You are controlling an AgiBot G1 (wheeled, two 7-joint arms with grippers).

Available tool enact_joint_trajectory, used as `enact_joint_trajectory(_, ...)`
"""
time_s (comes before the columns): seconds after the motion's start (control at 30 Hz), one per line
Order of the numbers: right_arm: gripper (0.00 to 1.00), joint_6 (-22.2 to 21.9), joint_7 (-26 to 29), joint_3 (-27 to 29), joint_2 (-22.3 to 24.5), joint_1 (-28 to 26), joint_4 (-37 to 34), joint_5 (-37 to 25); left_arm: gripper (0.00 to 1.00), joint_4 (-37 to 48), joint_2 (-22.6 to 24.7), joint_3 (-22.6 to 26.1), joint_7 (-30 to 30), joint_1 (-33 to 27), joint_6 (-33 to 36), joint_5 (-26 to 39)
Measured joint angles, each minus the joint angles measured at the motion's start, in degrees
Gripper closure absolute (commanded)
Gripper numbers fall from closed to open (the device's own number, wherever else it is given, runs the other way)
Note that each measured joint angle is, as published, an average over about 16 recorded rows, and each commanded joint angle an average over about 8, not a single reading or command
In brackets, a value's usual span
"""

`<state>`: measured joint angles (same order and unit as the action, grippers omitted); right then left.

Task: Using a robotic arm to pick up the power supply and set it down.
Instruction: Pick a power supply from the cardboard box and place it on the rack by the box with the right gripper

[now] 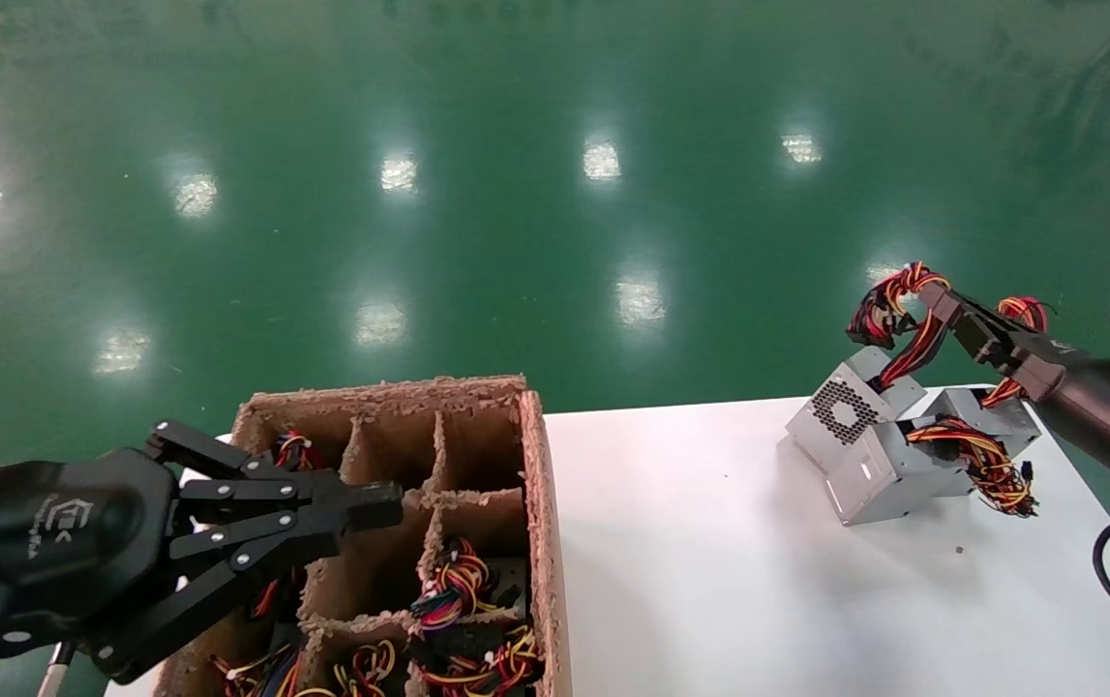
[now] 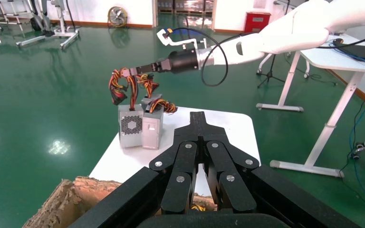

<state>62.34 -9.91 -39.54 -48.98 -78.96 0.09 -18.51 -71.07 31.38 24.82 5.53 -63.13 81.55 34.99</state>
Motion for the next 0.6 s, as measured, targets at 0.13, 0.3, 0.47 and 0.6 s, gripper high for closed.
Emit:
enact_joint_trajectory(0.13,1.0,-0.3,0.0,-0.2,0.2,-0.3,-0.1,-0.3,1.0,0.0,0.0,0.0,0.0,0.0,0.0,0.0)
enact_joint_trajectory(0.3,1.0,-1.2,-0.1,-0.4,0.3,-0.8,-0.2,-0.6,1.0,0.0,0.0,0.0,0.0,0.0,0.0,0.0)
enact_joint_trajectory(0.47,1.0,-2.0,-0.3,-0.8,0.2,-0.9,-0.3,-1.2,1.0,0.0,0.0,0.0,0.0,0.0,0.0,0.0)
enact_joint_trajectory(0.6,1.0,-2.6,-0.3,-1.1,-0.1,-0.8,-0.4,-1.5,1.0,0.0,0.0,0.0,0.0,0.0,0.0,0.0)
